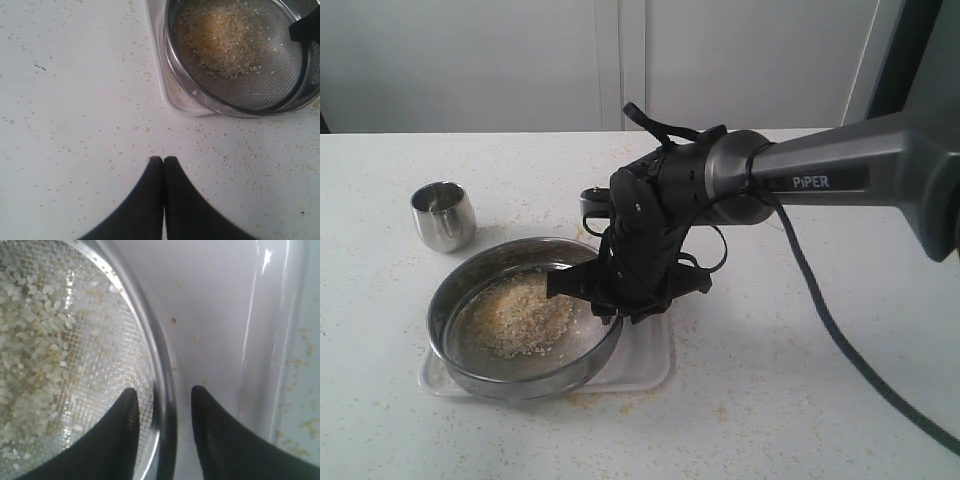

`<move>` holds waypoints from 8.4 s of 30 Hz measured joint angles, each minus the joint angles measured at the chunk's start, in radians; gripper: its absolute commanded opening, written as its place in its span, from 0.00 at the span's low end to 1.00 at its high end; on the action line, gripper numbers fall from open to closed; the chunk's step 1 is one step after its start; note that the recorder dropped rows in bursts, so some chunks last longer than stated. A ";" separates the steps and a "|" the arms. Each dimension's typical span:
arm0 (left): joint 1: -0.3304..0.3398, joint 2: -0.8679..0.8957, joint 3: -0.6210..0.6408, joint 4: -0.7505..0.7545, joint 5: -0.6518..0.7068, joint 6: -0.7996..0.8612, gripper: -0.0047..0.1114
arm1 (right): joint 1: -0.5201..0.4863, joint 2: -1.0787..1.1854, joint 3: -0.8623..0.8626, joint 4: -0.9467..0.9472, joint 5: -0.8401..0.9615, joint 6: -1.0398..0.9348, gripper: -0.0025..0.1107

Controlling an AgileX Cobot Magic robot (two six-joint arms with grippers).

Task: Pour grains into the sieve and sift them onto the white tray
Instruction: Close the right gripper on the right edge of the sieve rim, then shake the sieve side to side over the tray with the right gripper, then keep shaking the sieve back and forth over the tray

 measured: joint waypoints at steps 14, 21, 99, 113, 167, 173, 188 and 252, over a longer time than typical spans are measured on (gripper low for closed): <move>0.000 0.000 0.000 0.000 0.000 0.000 0.04 | 0.000 0.004 -0.008 -0.003 -0.013 0.074 0.02; 0.000 0.000 0.000 0.000 0.000 0.000 0.04 | -0.002 -0.015 -0.008 -0.044 0.006 0.096 0.02; 0.000 0.000 0.000 0.000 0.000 0.000 0.04 | -0.168 -0.200 0.169 0.153 -0.142 -0.167 0.02; 0.000 0.000 0.000 0.000 0.000 0.000 0.04 | -0.138 -0.210 0.192 0.013 -0.168 0.046 0.02; 0.000 0.000 0.000 0.000 0.000 0.000 0.04 | -0.100 -0.255 0.242 -0.017 -0.198 0.086 0.02; 0.000 0.000 0.000 0.000 0.000 0.000 0.04 | -0.096 -0.255 0.215 0.016 -0.151 0.054 0.02; 0.000 0.000 0.000 0.000 0.000 0.000 0.04 | -0.143 -0.220 0.198 -0.090 -0.037 0.209 0.02; 0.000 0.000 0.000 0.000 0.000 0.000 0.04 | -0.065 -0.188 0.158 -0.085 -0.073 0.198 0.02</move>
